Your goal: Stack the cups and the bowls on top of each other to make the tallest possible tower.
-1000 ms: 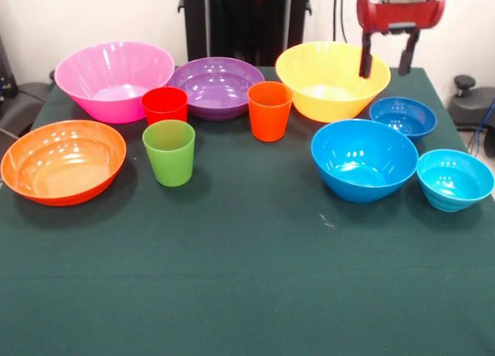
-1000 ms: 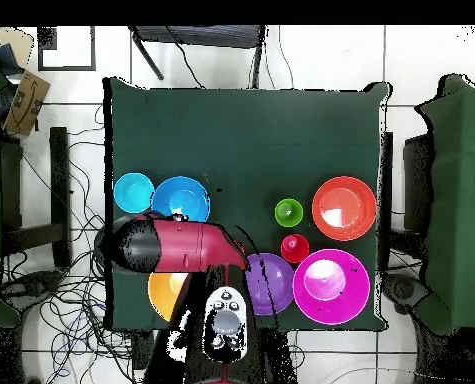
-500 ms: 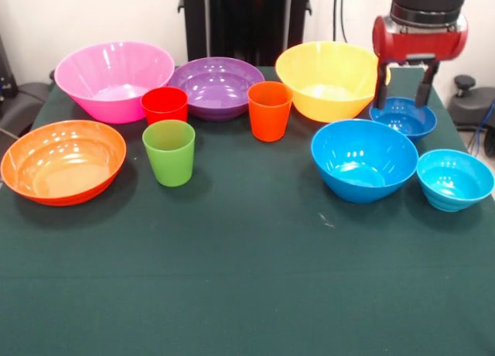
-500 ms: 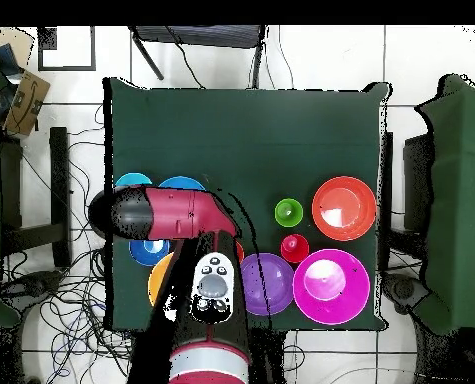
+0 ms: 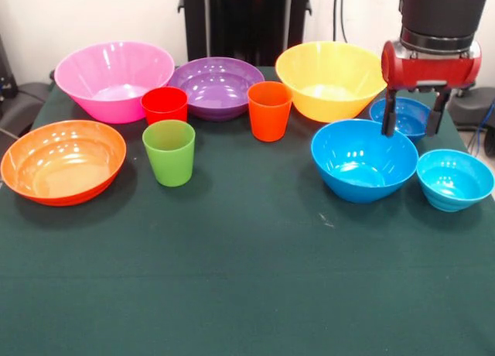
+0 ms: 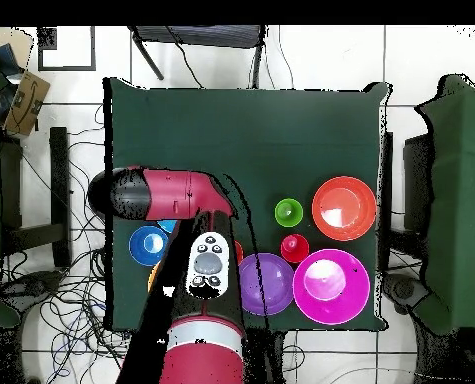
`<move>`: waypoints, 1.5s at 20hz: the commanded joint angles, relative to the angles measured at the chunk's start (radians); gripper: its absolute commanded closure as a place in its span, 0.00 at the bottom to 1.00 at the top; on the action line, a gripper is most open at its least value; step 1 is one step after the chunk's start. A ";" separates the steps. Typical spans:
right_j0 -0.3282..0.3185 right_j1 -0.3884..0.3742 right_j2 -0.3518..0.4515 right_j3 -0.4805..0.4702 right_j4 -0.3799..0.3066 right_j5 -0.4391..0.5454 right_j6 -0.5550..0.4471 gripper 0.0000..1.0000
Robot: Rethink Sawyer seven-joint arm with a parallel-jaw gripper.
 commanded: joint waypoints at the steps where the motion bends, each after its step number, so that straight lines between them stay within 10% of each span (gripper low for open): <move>1: 0.008 0.057 0.024 -0.109 -0.003 0.117 0.136 0.00; 30: 0.034 0.114 0.012 -0.156 0.005 0.108 0.154 0.00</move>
